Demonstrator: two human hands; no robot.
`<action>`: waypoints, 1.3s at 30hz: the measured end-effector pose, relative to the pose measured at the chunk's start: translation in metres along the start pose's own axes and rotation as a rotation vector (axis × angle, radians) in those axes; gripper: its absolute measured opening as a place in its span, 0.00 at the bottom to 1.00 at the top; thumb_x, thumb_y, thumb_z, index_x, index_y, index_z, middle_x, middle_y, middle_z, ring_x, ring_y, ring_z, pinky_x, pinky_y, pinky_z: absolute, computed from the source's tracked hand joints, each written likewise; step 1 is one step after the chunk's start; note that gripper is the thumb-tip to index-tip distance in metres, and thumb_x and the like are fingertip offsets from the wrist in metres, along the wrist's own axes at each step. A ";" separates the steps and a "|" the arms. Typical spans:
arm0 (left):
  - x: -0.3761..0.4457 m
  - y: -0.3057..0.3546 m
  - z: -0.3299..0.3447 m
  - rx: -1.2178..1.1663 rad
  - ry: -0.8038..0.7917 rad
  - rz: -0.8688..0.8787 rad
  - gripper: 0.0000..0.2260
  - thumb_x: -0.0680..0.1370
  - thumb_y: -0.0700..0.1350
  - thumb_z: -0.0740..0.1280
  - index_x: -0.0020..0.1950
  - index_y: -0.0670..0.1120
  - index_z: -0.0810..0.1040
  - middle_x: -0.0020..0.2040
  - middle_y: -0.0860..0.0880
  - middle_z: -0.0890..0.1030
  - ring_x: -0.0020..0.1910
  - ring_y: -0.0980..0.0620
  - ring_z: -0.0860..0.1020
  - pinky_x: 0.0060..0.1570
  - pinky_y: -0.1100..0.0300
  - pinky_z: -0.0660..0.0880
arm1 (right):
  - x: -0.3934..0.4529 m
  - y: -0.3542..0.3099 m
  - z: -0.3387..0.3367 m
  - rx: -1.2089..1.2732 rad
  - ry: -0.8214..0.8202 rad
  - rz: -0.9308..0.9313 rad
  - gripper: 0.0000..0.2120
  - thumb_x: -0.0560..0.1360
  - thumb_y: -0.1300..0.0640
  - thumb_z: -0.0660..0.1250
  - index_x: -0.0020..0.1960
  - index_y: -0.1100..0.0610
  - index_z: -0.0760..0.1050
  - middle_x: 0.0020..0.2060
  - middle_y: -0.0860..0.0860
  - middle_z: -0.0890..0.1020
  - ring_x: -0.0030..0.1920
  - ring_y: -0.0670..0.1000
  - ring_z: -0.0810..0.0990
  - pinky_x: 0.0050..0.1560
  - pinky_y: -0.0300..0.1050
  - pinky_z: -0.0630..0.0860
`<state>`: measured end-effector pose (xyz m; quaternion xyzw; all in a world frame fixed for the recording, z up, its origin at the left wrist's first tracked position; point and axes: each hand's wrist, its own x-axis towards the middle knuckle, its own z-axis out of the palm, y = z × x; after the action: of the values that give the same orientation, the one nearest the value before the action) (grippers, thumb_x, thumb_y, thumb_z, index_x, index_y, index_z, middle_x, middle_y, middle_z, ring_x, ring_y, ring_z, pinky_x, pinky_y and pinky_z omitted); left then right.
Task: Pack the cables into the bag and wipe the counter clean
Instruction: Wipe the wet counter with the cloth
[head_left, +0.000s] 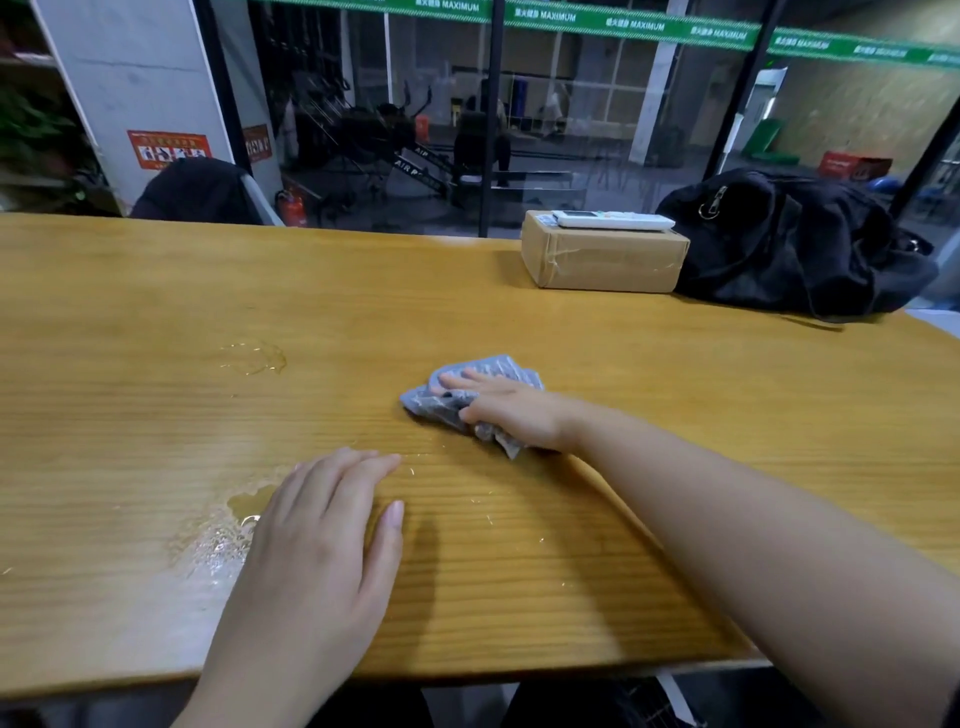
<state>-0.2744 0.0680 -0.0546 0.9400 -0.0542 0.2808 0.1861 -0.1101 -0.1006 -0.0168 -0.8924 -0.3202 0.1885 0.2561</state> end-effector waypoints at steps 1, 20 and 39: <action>0.000 0.000 0.000 -0.009 0.003 -0.012 0.19 0.77 0.52 0.54 0.60 0.45 0.76 0.56 0.49 0.78 0.59 0.52 0.69 0.61 0.56 0.63 | -0.006 -0.002 0.002 0.019 -0.030 -0.024 0.22 0.81 0.60 0.52 0.75 0.55 0.61 0.77 0.46 0.55 0.77 0.43 0.46 0.70 0.35 0.42; -0.001 0.004 -0.004 -0.043 -0.044 -0.047 0.24 0.76 0.58 0.49 0.64 0.49 0.73 0.59 0.54 0.75 0.61 0.56 0.69 0.60 0.62 0.63 | -0.167 0.060 -0.009 0.733 0.464 0.388 0.24 0.56 0.40 0.72 0.40 0.60 0.79 0.36 0.62 0.76 0.36 0.57 0.72 0.36 0.43 0.66; -0.003 0.003 -0.008 -0.179 0.028 -0.046 0.20 0.77 0.55 0.53 0.62 0.49 0.74 0.57 0.56 0.74 0.58 0.62 0.68 0.59 0.64 0.66 | -0.056 -0.005 0.039 -0.303 0.259 0.301 0.26 0.81 0.49 0.48 0.77 0.53 0.53 0.78 0.49 0.53 0.78 0.51 0.46 0.75 0.51 0.44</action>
<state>-0.2811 0.0679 -0.0491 0.9165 -0.0547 0.2837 0.2768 -0.1729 -0.1215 -0.0353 -0.9750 -0.1728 0.0587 0.1271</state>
